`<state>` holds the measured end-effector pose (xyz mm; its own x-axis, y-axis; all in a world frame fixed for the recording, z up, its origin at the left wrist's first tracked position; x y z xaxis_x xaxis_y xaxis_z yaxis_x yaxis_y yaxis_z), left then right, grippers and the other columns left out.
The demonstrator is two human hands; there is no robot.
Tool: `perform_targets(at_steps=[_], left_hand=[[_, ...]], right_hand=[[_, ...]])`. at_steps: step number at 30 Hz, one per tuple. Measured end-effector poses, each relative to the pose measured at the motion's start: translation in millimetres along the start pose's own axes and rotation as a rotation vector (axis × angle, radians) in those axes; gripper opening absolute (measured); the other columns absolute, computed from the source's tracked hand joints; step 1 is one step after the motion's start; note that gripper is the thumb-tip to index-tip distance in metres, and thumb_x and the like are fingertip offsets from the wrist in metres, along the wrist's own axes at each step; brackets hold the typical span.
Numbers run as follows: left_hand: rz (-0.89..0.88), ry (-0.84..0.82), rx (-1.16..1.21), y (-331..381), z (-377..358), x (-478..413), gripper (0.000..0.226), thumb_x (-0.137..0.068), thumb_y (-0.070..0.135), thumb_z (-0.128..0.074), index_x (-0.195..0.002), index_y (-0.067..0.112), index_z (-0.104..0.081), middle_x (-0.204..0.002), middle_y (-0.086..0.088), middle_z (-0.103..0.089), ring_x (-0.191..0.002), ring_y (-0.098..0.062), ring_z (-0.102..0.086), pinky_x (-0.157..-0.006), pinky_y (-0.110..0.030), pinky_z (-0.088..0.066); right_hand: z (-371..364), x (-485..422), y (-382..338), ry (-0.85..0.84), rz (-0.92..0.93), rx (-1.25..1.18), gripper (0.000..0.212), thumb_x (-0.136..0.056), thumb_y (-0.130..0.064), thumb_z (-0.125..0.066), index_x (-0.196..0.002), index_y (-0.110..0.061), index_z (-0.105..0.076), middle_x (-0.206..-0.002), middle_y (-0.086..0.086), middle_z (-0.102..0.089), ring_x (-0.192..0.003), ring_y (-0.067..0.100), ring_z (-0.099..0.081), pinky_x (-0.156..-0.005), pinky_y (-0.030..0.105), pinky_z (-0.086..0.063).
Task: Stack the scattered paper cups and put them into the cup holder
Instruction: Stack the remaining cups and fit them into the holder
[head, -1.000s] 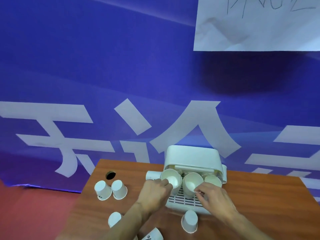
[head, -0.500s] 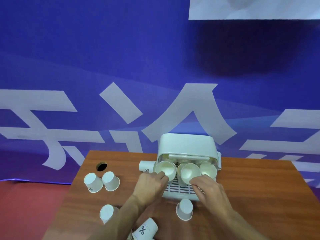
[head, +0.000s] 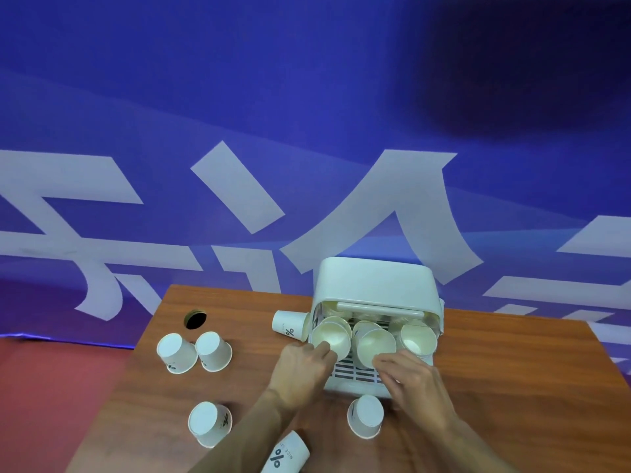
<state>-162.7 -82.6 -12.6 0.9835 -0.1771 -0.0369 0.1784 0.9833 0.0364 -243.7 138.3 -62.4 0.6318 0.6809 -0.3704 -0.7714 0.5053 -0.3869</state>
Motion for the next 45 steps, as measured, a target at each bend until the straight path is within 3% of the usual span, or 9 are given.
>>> perform_targets(at_steps=[6,13,19,24,29,33,38,42,45], left_hand=[[0.041,-0.094,-0.005,0.4,-10.9,-6.2,0.042,-0.031,0.006,-0.077,-0.056,0.023,-0.048,-0.055,0.004,-0.045,-0.036,-0.018,-0.04,-0.037,-0.02,-0.02],[0.092,-0.146,-0.028,-3.6,-18.7,-21.9,0.036,-0.034,0.009,-0.083,-0.057,0.024,-0.059,-0.055,0.007,-0.05,-0.04,-0.015,-0.05,-0.039,-0.02,-0.016],[0.118,-0.161,0.017,-8.8,-38.5,-29.8,0.009,-0.085,0.015,-0.06,-0.088,0.02,-0.067,-0.083,0.0,-0.063,-0.08,-0.026,-0.062,-0.053,-0.031,-0.031],[0.147,-0.111,0.073,-10.6,-46.3,-35.8,0.019,-0.095,0.028,-0.052,-0.1,0.021,-0.069,-0.093,-0.001,-0.063,-0.092,-0.026,-0.06,-0.063,-0.033,-0.037],[0.163,-0.049,0.129,-9.3,-49.1,-34.9,0.015,-0.094,0.024,-0.057,-0.098,0.019,-0.071,-0.09,-0.003,-0.063,-0.091,-0.026,-0.059,-0.063,-0.03,-0.032],[0.175,-0.019,0.146,-9.5,-50.1,-35.1,0.017,-0.094,0.022,-0.057,-0.09,0.013,-0.071,-0.086,-0.006,-0.062,-0.087,-0.027,-0.058,-0.062,-0.031,-0.036],[0.168,0.028,0.15,-8.9,-48.1,-37.8,0.018,-0.091,0.02,-0.061,-0.078,0.009,-0.067,-0.075,-0.005,-0.059,-0.077,-0.027,-0.057,-0.055,-0.029,-0.033],[0.203,0.072,0.184,-8.6,-46.6,-34.2,0.03,-0.079,0.006,-0.069,-0.062,0.013,-0.046,-0.062,-0.001,-0.042,-0.06,-0.023,-0.04,-0.045,-0.029,-0.029],[0.255,0.102,0.202,-7.2,-50.2,-30.1,0.031,-0.078,0.003,-0.071,-0.064,0.013,-0.045,-0.063,-0.002,-0.047,-0.062,-0.019,-0.033,-0.042,-0.032,-0.038]], right_hand=[[-0.5,2.9,7.4,-0.056,-0.081,-0.024,0.023,-0.084,-0.014,-0.077,-0.096,-0.032,-0.069,-0.099,-0.026,-0.065,-0.088,-0.003,-0.059,-0.057,0.015,-0.047],[-4.5,-5.3,8.5,-0.062,-0.124,-0.032,0.011,-0.094,-0.038,-0.064,-0.099,-0.031,-0.071,-0.096,-0.024,-0.067,-0.088,-0.001,-0.061,-0.067,0.017,-0.051],[-7.6,-16.2,7.1,-0.065,-0.146,-0.041,0.019,-0.097,-0.042,-0.058,-0.1,-0.03,-0.072,-0.095,-0.021,-0.068,-0.087,0.004,-0.062,-0.066,0.024,-0.053],[-5.2,-25.7,-1.6,-0.039,-0.127,0.066,0.021,-0.095,-0.041,-0.059,-0.097,-0.03,-0.076,-0.094,-0.018,-0.072,-0.084,0.01,-0.067,-0.059,0.028,-0.052],[-11.8,-22.3,-1.7,-0.01,-0.201,0.08,0.015,-0.093,-0.033,-0.067,-0.097,-0.023,-0.078,-0.089,-0.011,-0.073,-0.082,0.016,-0.067,-0.056,0.033,-0.052],[-18.3,-22.9,0.9,-0.126,-0.245,0.059,0.016,-0.096,-0.034,-0.065,-0.101,-0.026,-0.077,-0.093,-0.011,-0.074,-0.087,0.017,-0.064,-0.061,0.034,-0.051],[-32.2,-30.6,9.7,-0.27,-0.315,0.104,0.034,-0.101,-0.042,-0.049,-0.075,-0.023,-0.059,-0.07,-0.007,-0.057,-0.076,0.017,-0.048,-0.058,0.031,-0.041],[-37.4,-34.0,11.9,-0.285,-0.36,0.09,0.035,-0.102,-0.041,-0.049,-0.074,-0.021,-0.058,-0.067,-0.007,-0.053,-0.075,0.017,-0.047,-0.059,0.031,-0.042],[-35.4,-36.9,10.3,-0.333,-0.384,0.099,0.035,-0.103,-0.04,-0.046,-0.079,-0.022,-0.064,-0.075,-0.007,-0.061,-0.082,0.017,-0.049,-0.067,0.035,-0.048]])
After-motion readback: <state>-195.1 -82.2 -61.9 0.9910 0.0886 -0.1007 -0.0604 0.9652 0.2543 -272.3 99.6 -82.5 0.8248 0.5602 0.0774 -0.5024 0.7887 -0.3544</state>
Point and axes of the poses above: each hand's wrist, its own x-axis away from the middle knuckle, its own z-axis out of the back of the hand, y = z × x, the point moved 2 cm from there along -x, towards the middle knuckle
